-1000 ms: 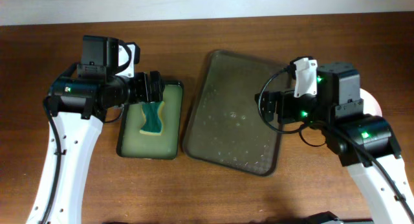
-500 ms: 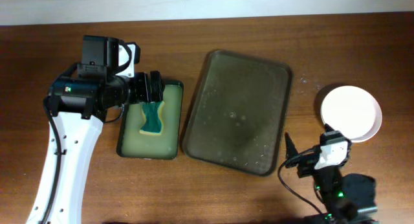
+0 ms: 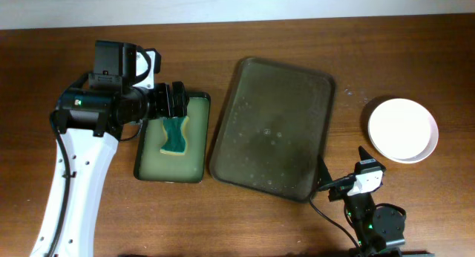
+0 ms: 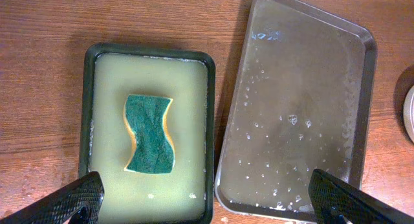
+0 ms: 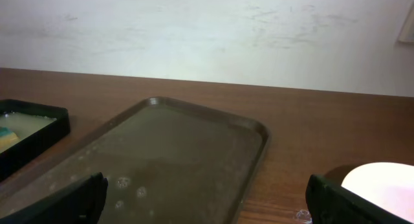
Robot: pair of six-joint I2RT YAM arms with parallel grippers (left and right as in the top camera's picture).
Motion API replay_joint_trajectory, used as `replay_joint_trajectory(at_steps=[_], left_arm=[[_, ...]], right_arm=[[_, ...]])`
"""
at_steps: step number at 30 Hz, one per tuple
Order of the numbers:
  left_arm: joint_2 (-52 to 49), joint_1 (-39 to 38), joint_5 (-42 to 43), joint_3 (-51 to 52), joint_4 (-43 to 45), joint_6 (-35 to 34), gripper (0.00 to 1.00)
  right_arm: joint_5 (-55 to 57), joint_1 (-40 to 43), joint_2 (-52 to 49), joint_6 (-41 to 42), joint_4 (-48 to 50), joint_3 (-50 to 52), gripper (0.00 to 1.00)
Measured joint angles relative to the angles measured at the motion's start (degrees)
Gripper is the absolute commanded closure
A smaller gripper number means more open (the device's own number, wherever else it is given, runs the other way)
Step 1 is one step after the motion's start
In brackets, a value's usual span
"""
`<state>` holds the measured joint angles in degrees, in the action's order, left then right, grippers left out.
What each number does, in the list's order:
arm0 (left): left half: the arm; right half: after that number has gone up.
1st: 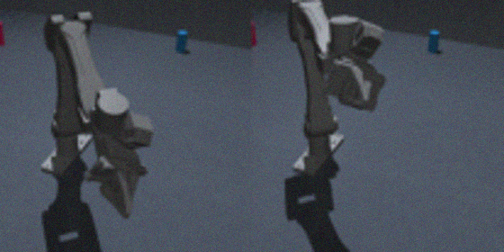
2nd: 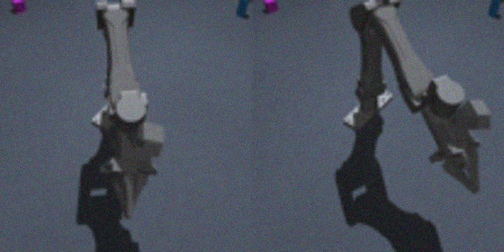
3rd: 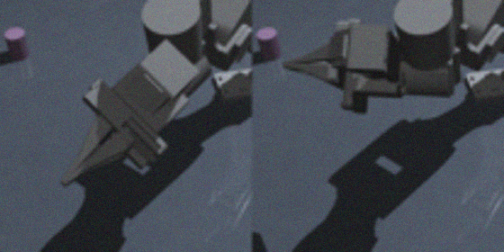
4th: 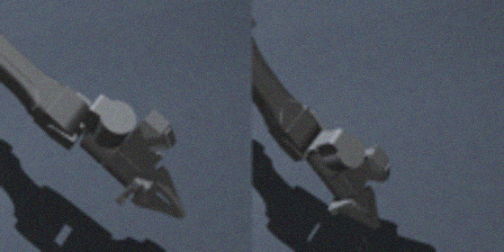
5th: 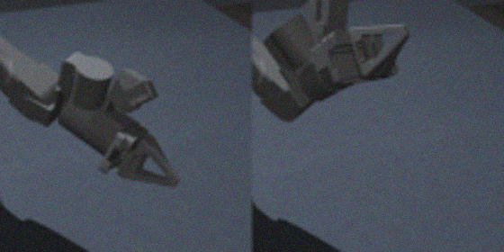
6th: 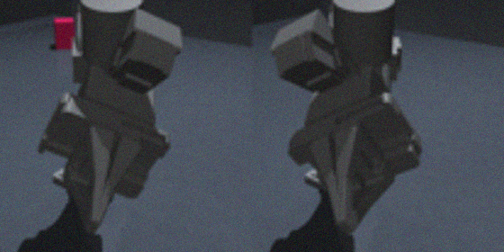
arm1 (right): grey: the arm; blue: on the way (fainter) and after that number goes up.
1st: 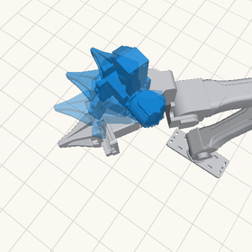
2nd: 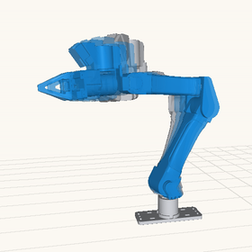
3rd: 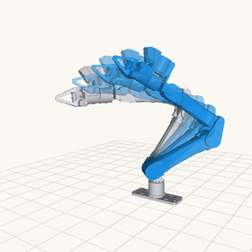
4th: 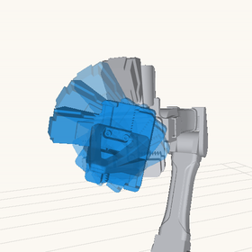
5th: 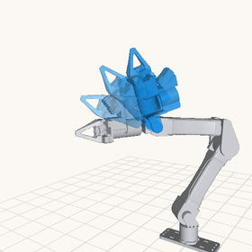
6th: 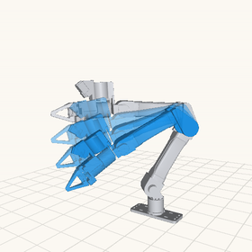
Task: Clean dirty plates on tray and stack at the side
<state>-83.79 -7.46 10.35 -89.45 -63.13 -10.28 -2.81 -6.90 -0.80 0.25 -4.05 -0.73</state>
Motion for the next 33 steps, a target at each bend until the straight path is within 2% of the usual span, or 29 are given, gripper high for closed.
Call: replay_joint_trajectory(at_steps=[8,10,12,13,15,17,20,23,26,28,33], left_arm=[[0.04,-0.02,-1.18,0.31,-0.37,0.02,0.01],[1.66,-0.02,-5.22,4.42,6.67,0.02,0.0],[6.99,-0.13,-9.01,12.92,19.5,0.24,0.01],[15.8,-0.13,-9.99,24.52,31.3,0.42,0.0],[27.98,-0.17,-10.6,36.92,45.05,0.92,0.01],[40.22,-0.17,-10.86,48.78,53.27,2.49,0.01],[59.89,0.46,-11.26,64.57,56.85,5.6,0.0],[73.48,2.58,-11.47,73.94,59.52,6.45,0.01],[82.25,3.69,-11.47,81.79,60.89,6.43,0.01],[82.95,3.74,-11.45,86.49,68.74,6.43,0.01],[83.01,2.34,-12.98,88.87,65.83,6.43,0.01]], right_arm=[[0.0,0.0,0.0,0.0,0.0,0.0,0.02],[0.0,0.0,0.0,-0.02,-0.02,0.0,0.02],[0.0,0.0,-0.07,-0.02,0.15,-0.02,0.02],[0.0,0.0,-0.04,0.04,-0.07,0.0,0.02],[0.0,0.0,-0.11,0.04,-0.07,0.0,0.02],[0.0,0.0,-0.07,0.02,0.07,0.0,0.02],[0.0,0.0,-0.07,0.0,-0.02,0.0,0.02],[0.0,0.0,-0.04,0.02,-0.04,0.0,0.02],[0.0,0.0,0.0,0.02,-0.07,0.0,0.02],[0.0,0.0,-0.04,0.04,-0.07,0.0,0.02],[0.0,0.0,-0.04,0.04,-0.07,0.0,0.02]])
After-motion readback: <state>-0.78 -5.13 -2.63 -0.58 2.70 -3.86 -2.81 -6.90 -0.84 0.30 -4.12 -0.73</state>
